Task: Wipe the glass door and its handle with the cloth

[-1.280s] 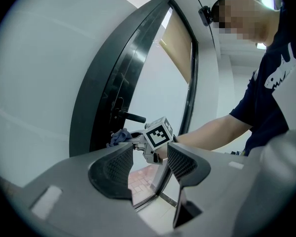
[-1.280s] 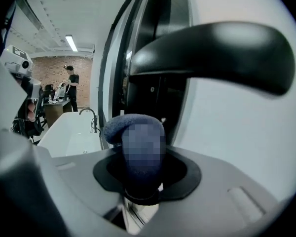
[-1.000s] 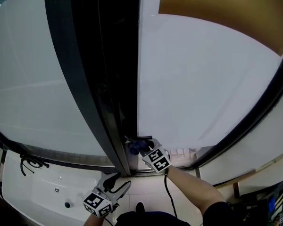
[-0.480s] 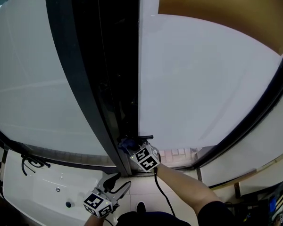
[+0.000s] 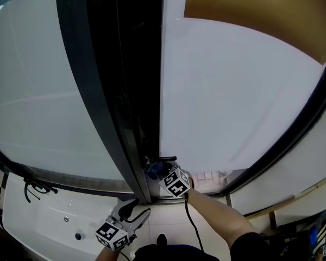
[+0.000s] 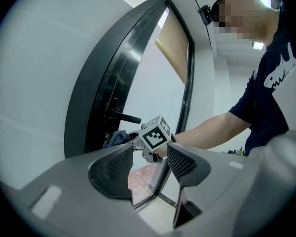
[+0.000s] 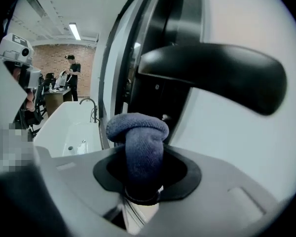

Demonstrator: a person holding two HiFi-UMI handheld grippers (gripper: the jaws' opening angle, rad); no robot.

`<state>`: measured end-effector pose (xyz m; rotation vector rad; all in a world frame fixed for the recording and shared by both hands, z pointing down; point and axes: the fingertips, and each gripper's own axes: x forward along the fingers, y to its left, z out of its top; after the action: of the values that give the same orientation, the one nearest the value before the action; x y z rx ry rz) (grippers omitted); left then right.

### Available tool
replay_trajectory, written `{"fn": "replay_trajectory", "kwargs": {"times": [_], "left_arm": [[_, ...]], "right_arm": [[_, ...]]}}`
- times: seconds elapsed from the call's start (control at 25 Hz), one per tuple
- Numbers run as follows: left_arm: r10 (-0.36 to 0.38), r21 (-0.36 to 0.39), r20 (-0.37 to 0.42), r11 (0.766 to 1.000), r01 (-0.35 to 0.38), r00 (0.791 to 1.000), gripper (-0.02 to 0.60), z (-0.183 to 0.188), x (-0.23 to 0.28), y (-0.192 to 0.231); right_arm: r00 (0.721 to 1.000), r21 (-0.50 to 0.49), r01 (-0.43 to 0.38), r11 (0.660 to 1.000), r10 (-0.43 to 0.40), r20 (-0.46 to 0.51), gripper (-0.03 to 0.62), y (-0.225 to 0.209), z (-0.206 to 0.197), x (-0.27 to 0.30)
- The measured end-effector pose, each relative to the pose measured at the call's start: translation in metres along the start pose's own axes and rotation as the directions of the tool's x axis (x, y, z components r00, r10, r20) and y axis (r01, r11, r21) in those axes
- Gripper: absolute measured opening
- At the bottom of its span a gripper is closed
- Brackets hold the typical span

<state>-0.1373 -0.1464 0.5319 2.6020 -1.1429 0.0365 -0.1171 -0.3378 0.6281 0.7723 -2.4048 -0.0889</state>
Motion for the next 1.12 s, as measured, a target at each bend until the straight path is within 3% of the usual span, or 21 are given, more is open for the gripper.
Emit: {"fn": "replay_trajectory", "kwargs": {"times": [0.2, 0.4, 0.56, 0.84, 1.12], "left_arm": [[-0.015, -0.004, -0.002, 1.0, 0.015, 1.0, 0.215, -0.006, 0.005, -0.002], [-0.023, 0.009, -0.01, 1.0, 0.023, 1.0, 0.215, 0.0, 0.011, -0.012], [-0.036, 0.016, -0.004, 0.999, 0.036, 0.999, 0.215, -0.002, 0.018, -0.022], [-0.03, 0.044, -0.002, 0.999, 0.03, 1.0, 0.215, 0.003, 0.022, -0.049], [-0.023, 0.063, 0.007, 0.998, 0.023, 1.0, 0.215, 0.003, 0.029, -0.093]], "right_arm": [[1.0, 0.038, -0.017, 0.999, 0.017, 0.008, 0.13, -0.008, -0.017, -0.018], [0.995, 0.16, -0.033, 0.987, 0.017, 0.101, 0.13, -0.011, -0.014, -0.055], [0.988, 0.2, -0.047, 0.979, 0.016, 0.155, 0.13, -0.012, -0.013, -0.093], [0.962, 0.299, -0.065, 0.952, -0.02, 0.272, 0.13, -0.014, -0.012, -0.189], [0.948, 0.297, -0.031, 0.954, -0.065, 0.31, 0.13, -0.007, -0.04, -0.291]]}}
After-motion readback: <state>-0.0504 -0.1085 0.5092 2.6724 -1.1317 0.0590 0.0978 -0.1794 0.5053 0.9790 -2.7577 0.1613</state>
